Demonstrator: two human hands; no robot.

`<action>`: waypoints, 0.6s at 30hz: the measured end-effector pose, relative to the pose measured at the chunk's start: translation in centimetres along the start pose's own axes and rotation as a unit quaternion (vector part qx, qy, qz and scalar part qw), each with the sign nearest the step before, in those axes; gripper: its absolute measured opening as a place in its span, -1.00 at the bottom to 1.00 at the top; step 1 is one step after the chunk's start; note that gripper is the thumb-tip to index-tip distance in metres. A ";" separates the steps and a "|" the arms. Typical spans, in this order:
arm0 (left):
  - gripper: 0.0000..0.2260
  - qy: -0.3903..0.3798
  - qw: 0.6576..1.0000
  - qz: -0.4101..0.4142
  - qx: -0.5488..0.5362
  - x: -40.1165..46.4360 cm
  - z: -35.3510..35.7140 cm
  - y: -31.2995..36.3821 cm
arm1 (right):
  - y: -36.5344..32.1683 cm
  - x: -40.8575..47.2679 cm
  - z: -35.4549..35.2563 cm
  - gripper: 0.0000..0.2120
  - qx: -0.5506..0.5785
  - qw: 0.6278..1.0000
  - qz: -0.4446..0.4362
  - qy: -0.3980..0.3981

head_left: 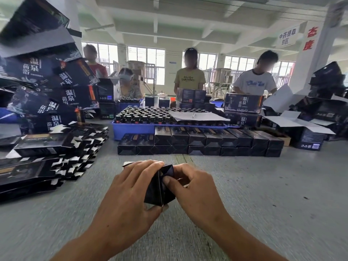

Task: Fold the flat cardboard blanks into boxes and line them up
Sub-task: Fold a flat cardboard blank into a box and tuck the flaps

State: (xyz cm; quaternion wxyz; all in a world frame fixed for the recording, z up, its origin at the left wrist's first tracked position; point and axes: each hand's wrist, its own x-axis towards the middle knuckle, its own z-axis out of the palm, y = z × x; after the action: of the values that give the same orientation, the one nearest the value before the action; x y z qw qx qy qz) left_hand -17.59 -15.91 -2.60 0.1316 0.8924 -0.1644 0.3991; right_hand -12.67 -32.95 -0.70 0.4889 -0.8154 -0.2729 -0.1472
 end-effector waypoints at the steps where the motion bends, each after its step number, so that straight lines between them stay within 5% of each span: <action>1: -0.15 0.002 1.000 -0.005 -0.007 0.0 -0.1 0.0 | 0.0 0.0 -0.1 -0.88 0.019 1.000 0.003 -0.006; 13: -0.18 0.000 0.996 -0.059 -0.069 0.1 -0.8 0.2 | 0.3 0.5 -1.4 -0.82 0.167 0.984 0.048 -0.043; 18: -0.21 -0.031 0.999 0.002 -0.023 0.0 -0.3 0.3 | -0.1 -0.3 -0.1 -0.29 0.071 0.995 0.018 -0.061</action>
State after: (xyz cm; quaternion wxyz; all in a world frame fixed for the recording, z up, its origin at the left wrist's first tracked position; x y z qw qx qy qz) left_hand -17.89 -16.04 -2.42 0.1464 0.9006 -0.1798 0.3677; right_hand -12.94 -33.06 -0.70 0.5303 -0.7909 -0.2975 -0.0690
